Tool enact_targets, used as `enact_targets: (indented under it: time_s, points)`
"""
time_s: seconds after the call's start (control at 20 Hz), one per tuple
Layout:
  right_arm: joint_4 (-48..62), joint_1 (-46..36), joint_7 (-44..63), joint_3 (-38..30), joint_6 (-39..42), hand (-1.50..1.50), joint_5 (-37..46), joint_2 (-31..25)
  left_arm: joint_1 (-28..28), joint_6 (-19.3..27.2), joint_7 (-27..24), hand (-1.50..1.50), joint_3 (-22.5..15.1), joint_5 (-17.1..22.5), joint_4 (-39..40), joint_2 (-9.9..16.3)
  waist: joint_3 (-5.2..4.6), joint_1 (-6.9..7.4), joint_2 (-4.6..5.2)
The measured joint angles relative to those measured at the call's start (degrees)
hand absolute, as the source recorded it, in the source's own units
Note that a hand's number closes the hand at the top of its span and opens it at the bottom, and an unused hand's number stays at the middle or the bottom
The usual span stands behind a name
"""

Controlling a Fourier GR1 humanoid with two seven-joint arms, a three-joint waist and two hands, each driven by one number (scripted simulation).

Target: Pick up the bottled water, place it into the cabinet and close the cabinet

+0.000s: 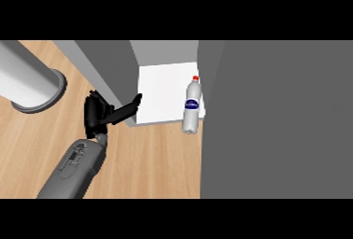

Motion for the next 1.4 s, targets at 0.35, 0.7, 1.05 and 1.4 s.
enact_targets:
  time_s: [0.35,0.7,1.05,1.4]
  points:
    - [0.1,-0.5,0.0,0.6,0.2,-1.5,-0.3,-0.5,-0.2,0.6,1.7,-1.5,-0.5,-0.8,-0.1,0.9,-0.01,-0.61,0.04]
    - [0.2,-1.5,-0.1,0.5,-0.3,-1.5,-0.5,-1.0,0.0,-2.0,0.3,-1.5,0.5,1.0,-0.8,1.1,-0.37,-0.79,0.52]
    - [0.4,-2.6,0.2,-0.2,-1.2,-1.5,-0.7,-1.6,0.4,-4.5,-2.3,-1.5,1.3,2.4,-1.1,0.6,-0.56,-0.36,0.73]
    - [0.2,-3.0,1.1,-0.3,-2.7,-1.5,-0.8,-2.2,0.9,-5.6,-4.3,-1.5,2.2,3.7,-1.6,-1.1,-0.7,0.7,0.6]
